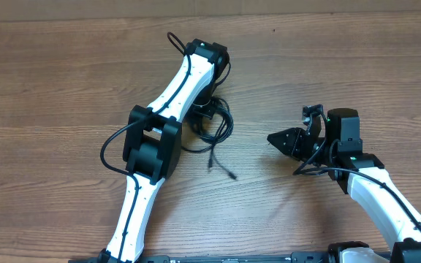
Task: Untangle cables
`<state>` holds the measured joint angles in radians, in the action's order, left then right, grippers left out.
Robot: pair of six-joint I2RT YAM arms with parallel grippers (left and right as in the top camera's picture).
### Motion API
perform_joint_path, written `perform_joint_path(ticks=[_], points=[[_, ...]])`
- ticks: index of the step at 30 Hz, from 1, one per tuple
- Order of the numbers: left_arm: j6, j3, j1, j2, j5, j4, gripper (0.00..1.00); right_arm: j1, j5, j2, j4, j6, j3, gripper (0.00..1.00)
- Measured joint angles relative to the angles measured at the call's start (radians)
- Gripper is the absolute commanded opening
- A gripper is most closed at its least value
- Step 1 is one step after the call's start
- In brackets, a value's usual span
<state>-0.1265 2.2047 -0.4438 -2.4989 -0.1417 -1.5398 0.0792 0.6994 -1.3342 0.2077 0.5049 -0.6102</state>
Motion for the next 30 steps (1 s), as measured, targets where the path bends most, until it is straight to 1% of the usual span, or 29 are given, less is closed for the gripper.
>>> perform_joint_path(ticks=[4,6,10,12,14,15,16,18,22,24,25,26,27,29,30], points=[[0.026,-0.011,0.0,-0.001,-0.101,-0.002,0.13,0.0,0.0,0.0,0.025,0.026,0.0,0.1],[0.025,-0.011,0.0,-0.002,-0.134,-0.01,0.13,0.0,0.0,0.0,0.031,0.034,0.0,0.1],[0.006,0.018,0.0,-0.005,-0.154,-0.063,0.16,0.0,0.0,0.0,0.037,0.043,0.0,0.11],[0.001,0.063,0.0,-0.008,-0.143,-0.088,0.2,0.0,-0.001,0.0,0.037,0.045,0.0,0.11],[-0.002,0.123,0.0,-0.008,-0.115,-0.113,0.29,0.0,-0.005,0.0,0.038,0.045,0.0,0.11],[-0.006,0.162,0.0,-0.008,-0.091,-0.124,0.37,0.0,-0.008,0.0,0.037,0.045,0.0,0.11],[-0.009,0.191,0.0,-0.008,-0.073,-0.126,0.49,0.0,-0.01,0.0,0.037,0.045,0.0,0.12],[-0.007,0.247,0.0,-0.007,-0.013,-0.132,0.63,0.0,-0.012,0.0,0.038,0.045,0.0,0.12],[-0.018,0.285,0.0,-0.007,0.117,-0.126,0.63,0.0,-0.02,0.0,0.038,0.047,0.0,0.17],[-0.024,0.285,0.0,-0.007,0.186,-0.12,0.61,0.0,-0.023,0.0,0.039,0.049,0.0,0.22],[-0.027,0.285,0.0,-0.007,0.217,-0.117,0.58,0.0,-0.024,0.0,0.039,0.05,0.0,0.23],[-0.031,0.283,-0.001,-0.007,0.248,-0.115,0.54,0.0,-0.024,0.0,0.038,0.05,0.0,0.24],[-0.037,0.281,-0.002,-0.007,0.27,-0.113,0.52,0.0,-0.024,0.0,0.039,0.049,0.0,0.24],[-0.063,0.262,-0.01,-0.007,0.304,-0.105,0.51,0.0,-0.024,0.0,0.039,0.047,0.0,0.13],[-0.08,0.253,-0.014,-0.007,0.313,-0.103,0.51,0.0,-0.024,0.0,0.039,0.045,0.0,0.1]])
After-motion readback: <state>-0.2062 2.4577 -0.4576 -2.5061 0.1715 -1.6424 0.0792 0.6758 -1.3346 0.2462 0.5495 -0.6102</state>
